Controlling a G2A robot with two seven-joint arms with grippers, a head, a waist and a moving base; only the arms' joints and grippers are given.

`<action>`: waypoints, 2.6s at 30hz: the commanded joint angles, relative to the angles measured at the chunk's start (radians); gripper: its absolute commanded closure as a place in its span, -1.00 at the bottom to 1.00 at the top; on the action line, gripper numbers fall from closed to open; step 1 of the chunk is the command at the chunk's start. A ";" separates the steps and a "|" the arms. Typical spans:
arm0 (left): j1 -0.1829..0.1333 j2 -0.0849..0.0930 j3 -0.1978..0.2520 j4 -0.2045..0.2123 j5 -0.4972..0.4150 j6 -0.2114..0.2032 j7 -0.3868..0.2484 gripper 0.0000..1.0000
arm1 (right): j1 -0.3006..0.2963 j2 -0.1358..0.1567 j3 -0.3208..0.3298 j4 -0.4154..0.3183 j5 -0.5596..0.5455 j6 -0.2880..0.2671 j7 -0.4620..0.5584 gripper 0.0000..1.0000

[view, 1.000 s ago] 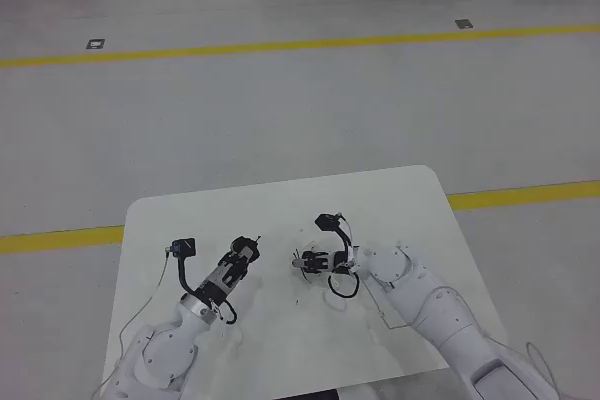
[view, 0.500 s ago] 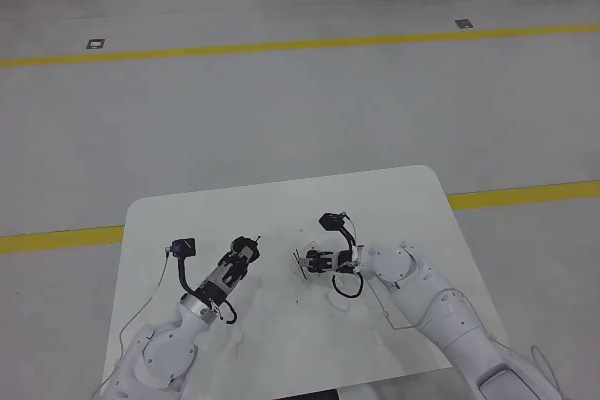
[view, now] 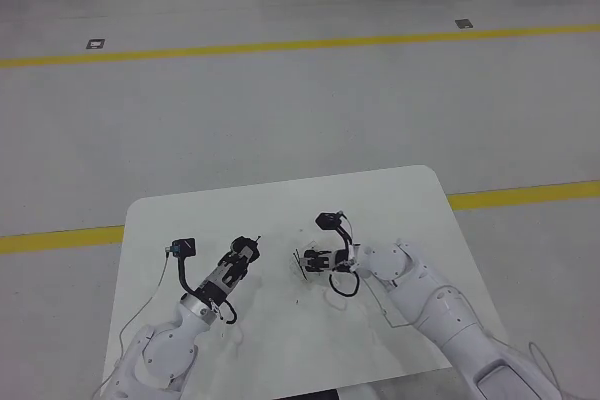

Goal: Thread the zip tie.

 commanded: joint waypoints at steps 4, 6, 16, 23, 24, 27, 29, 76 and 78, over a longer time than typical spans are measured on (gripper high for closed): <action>0.000 0.000 0.000 0.000 0.000 0.000 0.000 1.00 | 0.010 -0.002 -0.011 0.016 -0.001 -0.002 -0.002 0.74; 0.000 0.000 0.000 0.000 0.000 0.000 0.000 1.00 | 0.015 -0.003 -0.015 0.022 -0.002 -0.002 -0.004 0.74; 0.000 0.000 0.000 0.000 0.000 0.000 0.000 1.00 | 0.025 -0.007 -0.031 0.033 0.000 -0.012 -0.018 0.92; 0.000 0.000 0.000 0.000 0.000 0.000 0.000 1.00 | 0.008 0.001 -0.018 0.013 -0.001 -0.014 -0.017 0.92; 0.000 0.000 0.000 0.000 0.000 0.000 0.000 1.00 | 0.005 0.002 -0.016 0.011 -0.001 -0.013 -0.017 0.92; 0.000 0.000 0.000 0.000 0.000 0.000 0.000 1.00 | 0.001 0.005 -0.012 0.007 -0.003 -0.013 -0.018 1.00; 0.000 0.000 0.000 0.000 0.000 0.000 0.000 1.00 | -0.004 0.007 -0.008 0.003 -0.003 -0.013 -0.019 1.00; 0.000 0.000 0.000 0.000 0.000 0.000 0.000 1.00 | 0.007 0.009 -0.055 -0.049 -0.114 0.088 -0.042 0.64; 0.000 0.000 0.000 0.000 0.000 0.000 0.000 1.00 | 0.010 0.007 -0.059 -0.045 -0.114 0.092 -0.042 0.64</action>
